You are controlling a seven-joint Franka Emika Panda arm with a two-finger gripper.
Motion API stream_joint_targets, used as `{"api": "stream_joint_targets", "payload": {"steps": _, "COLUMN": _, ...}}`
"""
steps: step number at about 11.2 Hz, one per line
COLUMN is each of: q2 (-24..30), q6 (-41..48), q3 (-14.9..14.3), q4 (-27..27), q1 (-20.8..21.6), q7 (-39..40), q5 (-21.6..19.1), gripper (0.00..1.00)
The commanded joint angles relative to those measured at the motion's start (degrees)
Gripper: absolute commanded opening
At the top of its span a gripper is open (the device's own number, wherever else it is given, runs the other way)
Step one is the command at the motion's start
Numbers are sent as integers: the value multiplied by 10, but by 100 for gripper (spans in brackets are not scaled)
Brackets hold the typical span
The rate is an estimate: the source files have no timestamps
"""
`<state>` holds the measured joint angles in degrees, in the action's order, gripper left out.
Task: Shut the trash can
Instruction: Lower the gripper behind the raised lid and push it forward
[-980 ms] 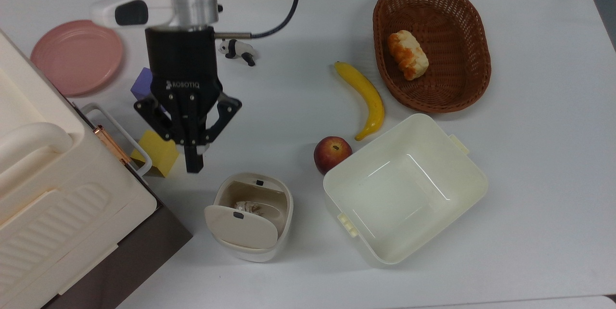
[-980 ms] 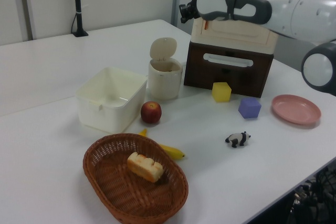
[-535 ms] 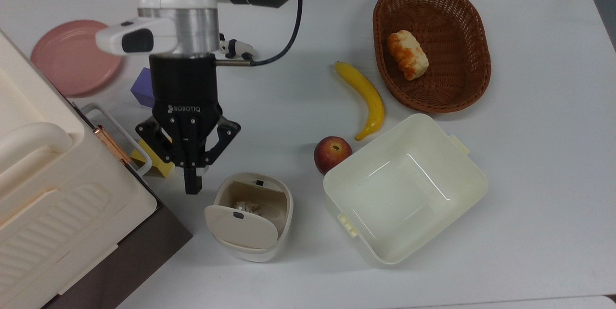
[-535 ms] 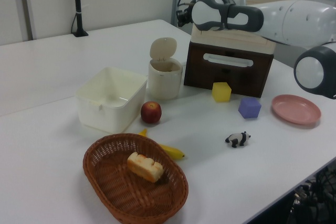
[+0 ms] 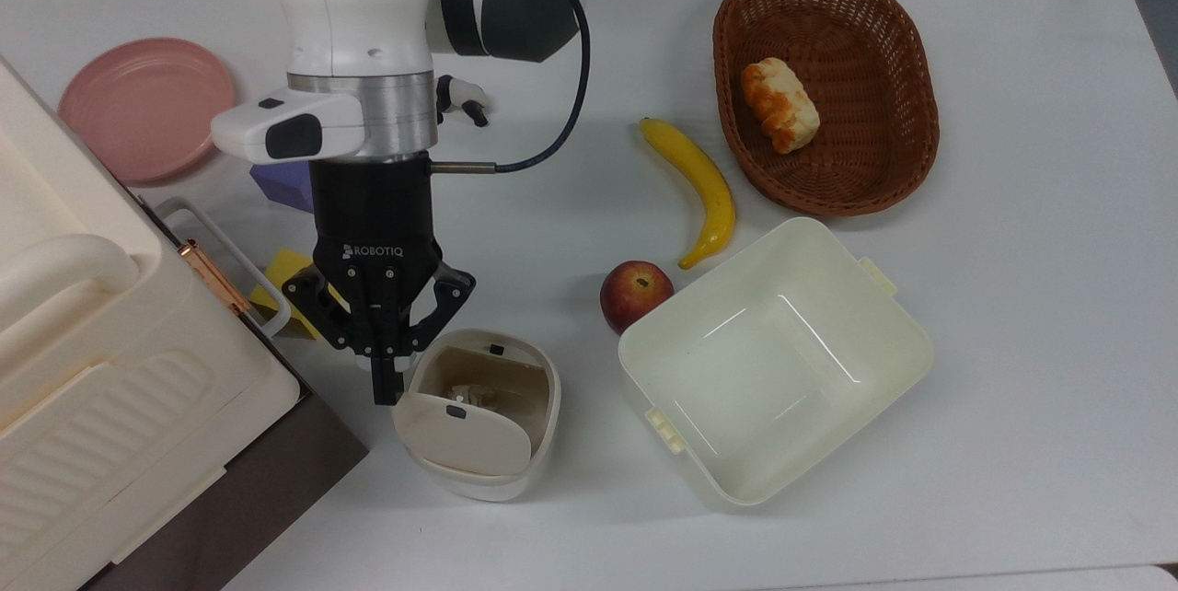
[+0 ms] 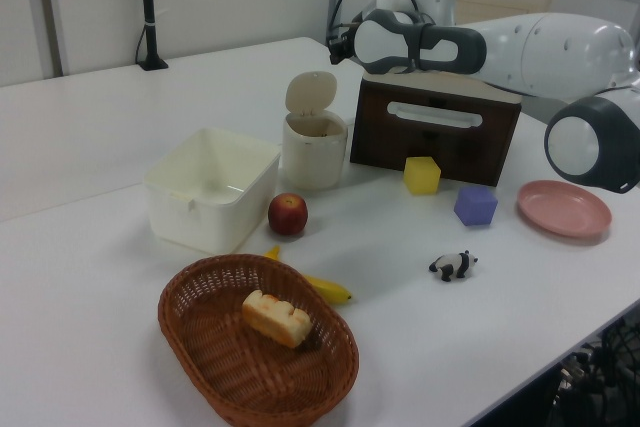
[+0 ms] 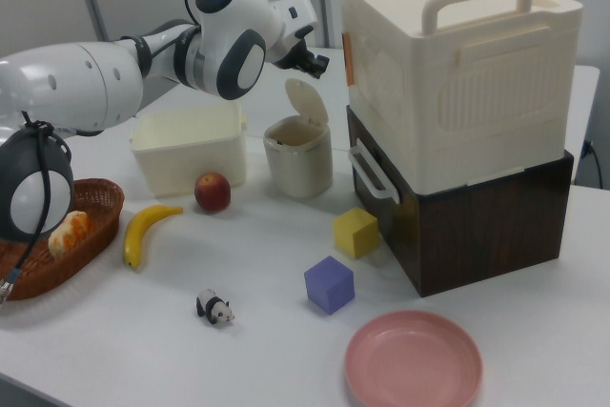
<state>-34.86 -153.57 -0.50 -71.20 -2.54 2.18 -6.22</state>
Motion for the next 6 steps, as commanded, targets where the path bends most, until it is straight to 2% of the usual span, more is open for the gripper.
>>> {"api": "stream_joint_targets", "payload": {"steps": 1, "q2": -14, "q6": -13, "q3": -10, "q4": 16, "q1": 11, "q7": 18, "q5": -5, "gripper": 4}}
{"api": "stream_joint_targets", "payload": {"steps": 6, "q2": -19, "q6": -13, "q3": -10, "q4": 13, "q1": 21, "q7": 20, "q5": -5, "gripper": 4}}
